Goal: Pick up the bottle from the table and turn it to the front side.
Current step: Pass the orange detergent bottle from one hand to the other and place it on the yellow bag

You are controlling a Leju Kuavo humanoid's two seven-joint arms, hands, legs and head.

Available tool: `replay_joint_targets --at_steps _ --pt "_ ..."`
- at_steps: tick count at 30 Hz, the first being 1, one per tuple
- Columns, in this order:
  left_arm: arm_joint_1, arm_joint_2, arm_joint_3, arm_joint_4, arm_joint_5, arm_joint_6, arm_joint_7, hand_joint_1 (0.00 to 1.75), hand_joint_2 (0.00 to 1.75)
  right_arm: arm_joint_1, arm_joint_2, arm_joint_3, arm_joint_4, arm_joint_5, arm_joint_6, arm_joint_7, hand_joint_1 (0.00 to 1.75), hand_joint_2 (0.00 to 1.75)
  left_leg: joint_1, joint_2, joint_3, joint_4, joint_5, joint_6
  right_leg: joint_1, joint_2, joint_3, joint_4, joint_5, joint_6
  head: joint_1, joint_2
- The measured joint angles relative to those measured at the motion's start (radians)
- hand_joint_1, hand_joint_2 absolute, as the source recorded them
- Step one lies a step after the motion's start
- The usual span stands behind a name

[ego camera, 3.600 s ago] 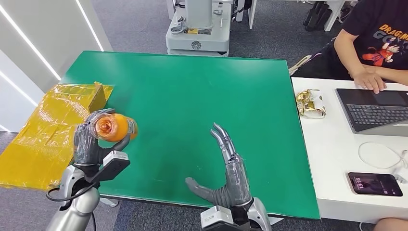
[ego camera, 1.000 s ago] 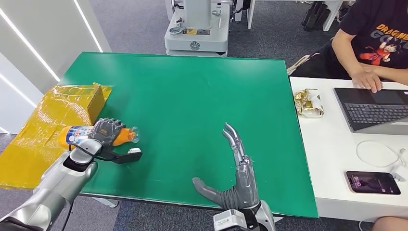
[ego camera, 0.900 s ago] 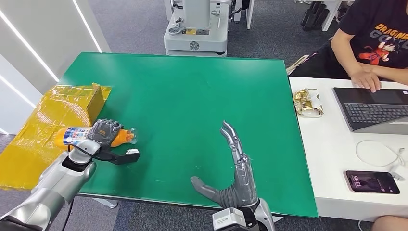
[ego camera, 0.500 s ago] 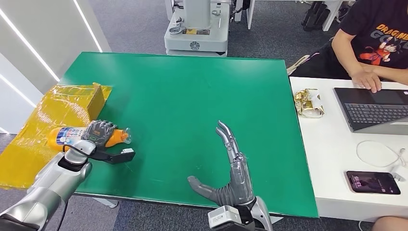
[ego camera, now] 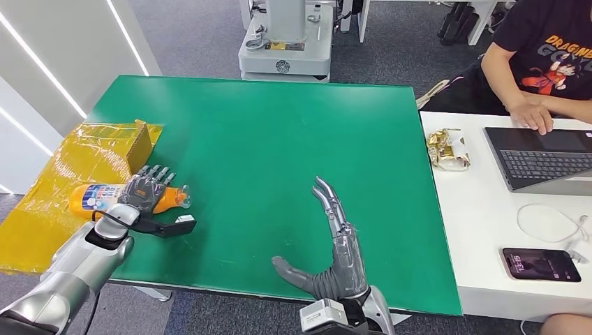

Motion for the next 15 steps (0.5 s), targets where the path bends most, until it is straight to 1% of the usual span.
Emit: replay_joint_targets --at_steps 6,10,12,15 --pt "0.000 0.009 0.000 0.000 0.008 -0.013 -0.021 0.00 1.75 -0.002 0.000 0.000 0.000 -0.009 -0.002 0.001 0.00 1.75 0.000 0.000 0.000 0.000 0.000 0.000 0.000 0.000 0.000 0.000 0.000 0.000 0.000 0.000" --pt "0.007 0.024 0.000 -0.007 0.026 -0.014 -0.024 0.00 1.75 -0.001 0.000 0.000 0.000 -0.016 -0.004 0.001 0.00 1.75 0.000 0.000 0.000 0.000 0.000 0.000 0.000 0.000 0.000 0.000 0.000 0.000 0.000 0.000" --pt "0.020 0.037 0.003 -0.023 0.039 -0.016 -0.021 0.00 1.75 0.000 0.000 0.000 0.000 -0.016 -0.005 0.001 0.00 1.75 0.000 0.000 0.000 0.000 0.000 0.000 0.000 0.000 0.000 0.000 0.000 0.000 0.000 0.000" --pt "0.061 0.063 0.015 -0.074 0.064 -0.015 -0.012 0.00 1.75 0.002 -0.001 -0.002 -0.002 -0.016 -0.004 -0.001 0.00 1.75 0.000 0.001 0.000 0.000 0.000 0.000 0.000 0.001 0.000 0.000 0.000 0.000 0.000 0.000"
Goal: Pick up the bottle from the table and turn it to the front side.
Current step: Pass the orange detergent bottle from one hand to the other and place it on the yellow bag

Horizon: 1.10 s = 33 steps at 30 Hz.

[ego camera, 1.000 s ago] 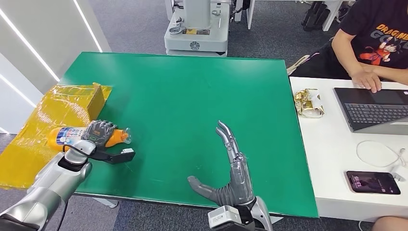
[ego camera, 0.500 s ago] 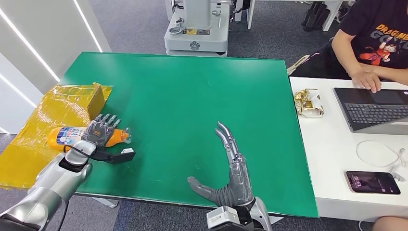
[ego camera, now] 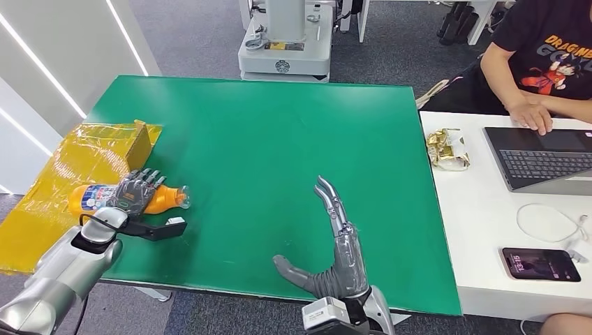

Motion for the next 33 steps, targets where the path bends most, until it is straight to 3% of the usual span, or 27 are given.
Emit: replay_joint_targets --at_steps 4,7,13,19,26,30,33 --pt "0.056 0.024 0.020 -0.071 0.026 0.010 0.001 0.00 1.75 0.004 0.000 -0.002 -0.003 0.003 0.003 -0.001 0.00 1.75 0.000 -0.001 -0.001 0.000 0.000 0.000 0.000 -0.001 0.000 0.000 0.000 0.000 0.000 0.000" --pt "0.112 0.041 0.048 -0.137 0.079 0.066 -0.030 0.00 1.75 0.014 0.000 -0.007 -0.014 0.013 0.011 -0.002 0.00 1.75 0.000 0.000 -0.001 0.000 0.000 0.000 0.000 0.000 0.000 0.000 0.000 0.000 0.000 0.000" --pt "0.327 0.065 0.190 -0.369 0.131 0.213 -0.140 0.00 1.75 0.056 0.000 -0.039 -0.057 0.047 0.051 -0.007 0.00 1.75 0.000 0.002 -0.001 0.000 -0.002 -0.001 0.000 0.002 -0.001 -0.002 -0.001 0.001 0.000 0.000" --pt "0.469 0.033 0.306 -0.549 0.178 0.321 -0.248 0.00 1.75 0.064 0.000 -0.061 -0.069 0.041 0.080 -0.024 0.00 1.75 0.000 0.001 -0.002 0.000 -0.003 0.000 0.000 0.001 -0.001 -0.002 -0.001 0.001 0.000 0.000" --pt "0.526 -0.002 0.348 -0.665 0.248 0.366 -0.319 0.00 1.75 0.065 0.000 -0.066 -0.070 0.033 0.091 -0.035 0.00 1.75 0.000 -0.001 -0.002 0.000 -0.002 0.000 0.000 -0.001 0.000 -0.002 -0.001 0.001 0.000 0.000" --pt "0.533 -0.052 0.352 -0.725 0.474 0.389 -0.445 0.00 1.75 0.072 0.000 -0.067 -0.080 0.038 0.102 -0.037 0.00 1.75 0.000 -0.002 -0.002 0.000 -0.002 0.000 0.000 -0.002 0.000 -0.002 -0.001 0.001 0.000 0.000" --pt "0.523 -0.105 0.351 -0.758 0.717 0.353 -0.514 0.00 1.75 0.081 0.000 -0.070 -0.090 0.042 0.106 -0.042 0.00 1.75 0.000 -0.003 -0.002 0.000 -0.002 0.000 0.000 -0.003 0.000 -0.003 -0.001 0.001 0.000 0.000"
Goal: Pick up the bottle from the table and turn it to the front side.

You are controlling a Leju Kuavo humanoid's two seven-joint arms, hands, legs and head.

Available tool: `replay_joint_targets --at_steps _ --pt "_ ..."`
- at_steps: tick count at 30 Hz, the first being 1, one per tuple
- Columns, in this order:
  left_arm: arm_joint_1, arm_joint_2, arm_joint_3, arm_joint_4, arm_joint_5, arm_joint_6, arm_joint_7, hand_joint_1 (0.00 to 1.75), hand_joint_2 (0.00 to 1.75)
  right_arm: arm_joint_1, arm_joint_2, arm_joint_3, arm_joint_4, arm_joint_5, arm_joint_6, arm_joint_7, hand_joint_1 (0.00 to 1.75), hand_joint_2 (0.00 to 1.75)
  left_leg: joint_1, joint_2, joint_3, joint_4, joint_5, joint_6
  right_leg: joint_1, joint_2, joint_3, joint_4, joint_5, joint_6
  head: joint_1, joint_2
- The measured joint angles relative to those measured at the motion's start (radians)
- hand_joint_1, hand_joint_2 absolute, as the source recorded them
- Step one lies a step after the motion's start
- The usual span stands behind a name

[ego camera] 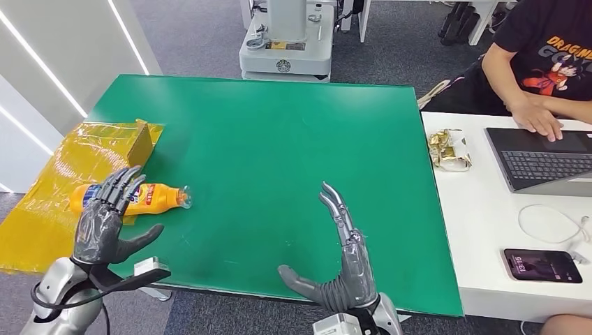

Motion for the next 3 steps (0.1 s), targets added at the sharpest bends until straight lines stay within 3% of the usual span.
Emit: replay_joint_targets --at_steps 3 --pt "-0.024 -0.060 -0.009 -0.009 0.249 -0.056 -0.058 0.00 1.75 0.013 0.000 -0.004 -0.007 0.006 -0.007 -0.020 0.00 1.75 0.000 -0.001 0.000 0.000 0.000 0.000 0.000 -0.001 0.000 0.000 0.000 0.000 0.000 0.000"
